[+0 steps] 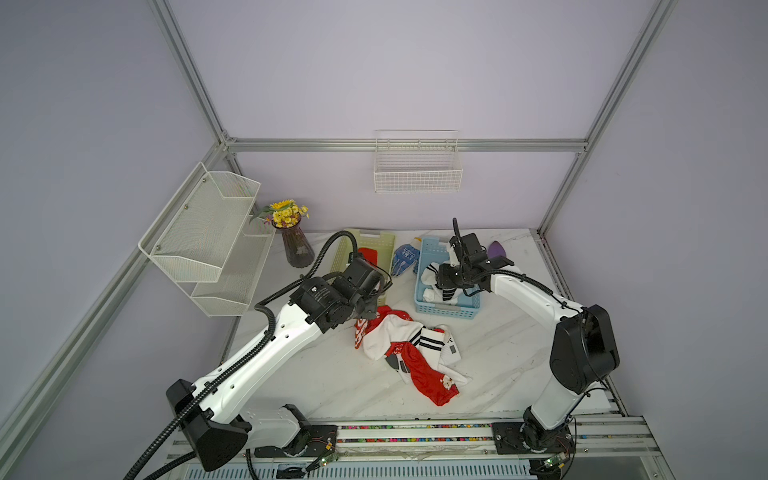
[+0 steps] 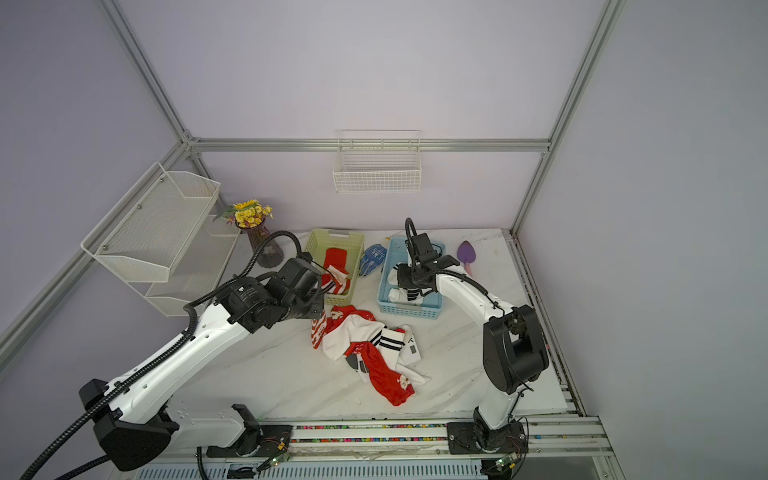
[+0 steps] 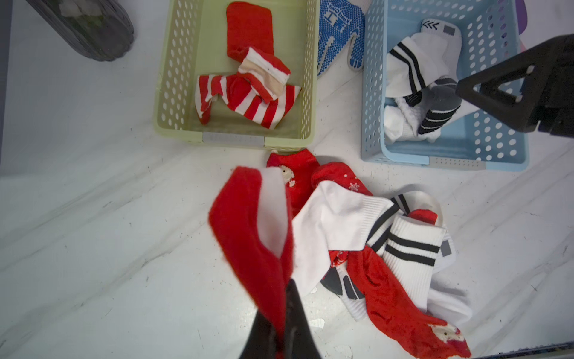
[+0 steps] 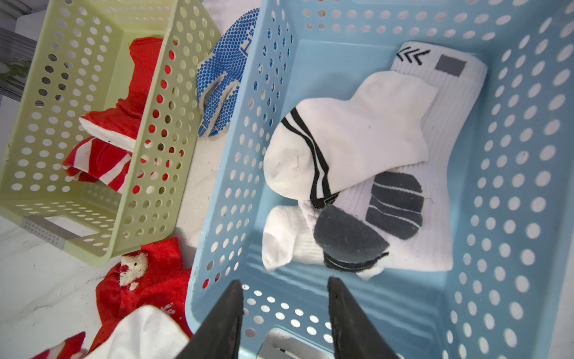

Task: Sort the socks into the basket by color
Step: Place the sock in the bin.

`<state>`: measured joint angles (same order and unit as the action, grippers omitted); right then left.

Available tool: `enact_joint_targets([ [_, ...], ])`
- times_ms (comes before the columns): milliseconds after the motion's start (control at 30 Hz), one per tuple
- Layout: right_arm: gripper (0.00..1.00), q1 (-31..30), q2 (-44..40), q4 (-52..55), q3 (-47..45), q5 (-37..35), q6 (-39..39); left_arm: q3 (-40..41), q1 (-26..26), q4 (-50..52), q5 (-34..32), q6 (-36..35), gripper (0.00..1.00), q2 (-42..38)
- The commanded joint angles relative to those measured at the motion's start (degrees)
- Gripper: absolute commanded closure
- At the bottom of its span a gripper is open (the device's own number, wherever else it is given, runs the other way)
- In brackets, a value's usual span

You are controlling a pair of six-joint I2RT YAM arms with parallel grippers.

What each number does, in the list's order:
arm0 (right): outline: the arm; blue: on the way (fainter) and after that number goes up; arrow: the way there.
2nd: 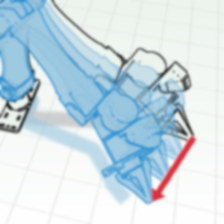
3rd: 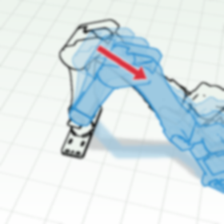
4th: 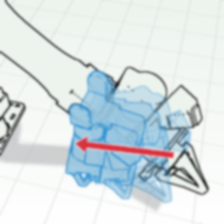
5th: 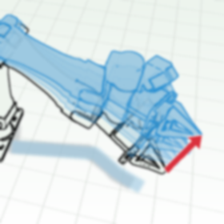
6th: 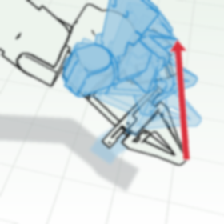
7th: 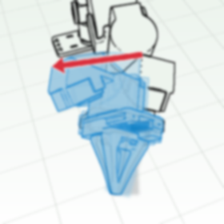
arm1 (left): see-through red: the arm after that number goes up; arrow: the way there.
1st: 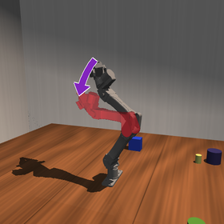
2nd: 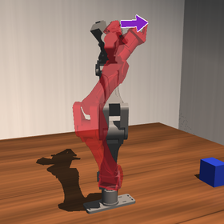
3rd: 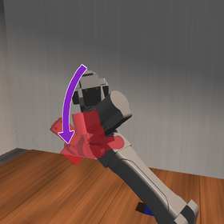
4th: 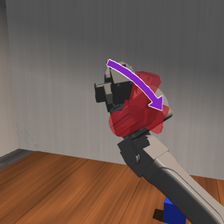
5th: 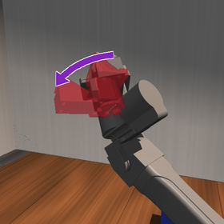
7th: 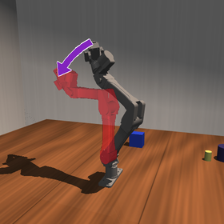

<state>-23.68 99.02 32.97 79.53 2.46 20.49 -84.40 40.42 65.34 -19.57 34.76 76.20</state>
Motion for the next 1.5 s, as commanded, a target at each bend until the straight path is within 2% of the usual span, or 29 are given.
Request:
enact_joint_targets([
  [0, 0.53, -0.36, 0.48, -1.23, 1.67, 0.27, 0.25, -6.61, -3.16, -1.44, -0.69, -6.56, 1.0, 2.29],
  [167, 0.53, -0.32, 0.47, -1.24, 1.66, 0.38, 0.3, -14.49, -8.05, -4.23, 3.08, -12.48, 1.0, 8.66],
  [367, 0.53, -0.37, 0.43, -1.16, 1.87, 0.27, 0.34, -24.31, -11.47, -5.98, 4.68, -17.63, 1.0, 17.13],
  [700, 0.53, -0.38, 0.51, -1.33, 1.31, 0.17, 0.42, -37.11, -16.66, -11.51, 9.21, -20.43, 1.0, 29.74],
  [1200, 0.53, -0.32, 0.64, -0.98, 1.18, -0.23, 0.6, -38.12, -18.6, -22.93, 16.47, -15.54, 1.0, 39.47],
  [1467, 0.53, -0.34, 0.6, -0.64, 0.57, -0.48, 0.62, -34.65, -18.74, -26.24, 16.26, -15.02, 1.0, 40.84],
])
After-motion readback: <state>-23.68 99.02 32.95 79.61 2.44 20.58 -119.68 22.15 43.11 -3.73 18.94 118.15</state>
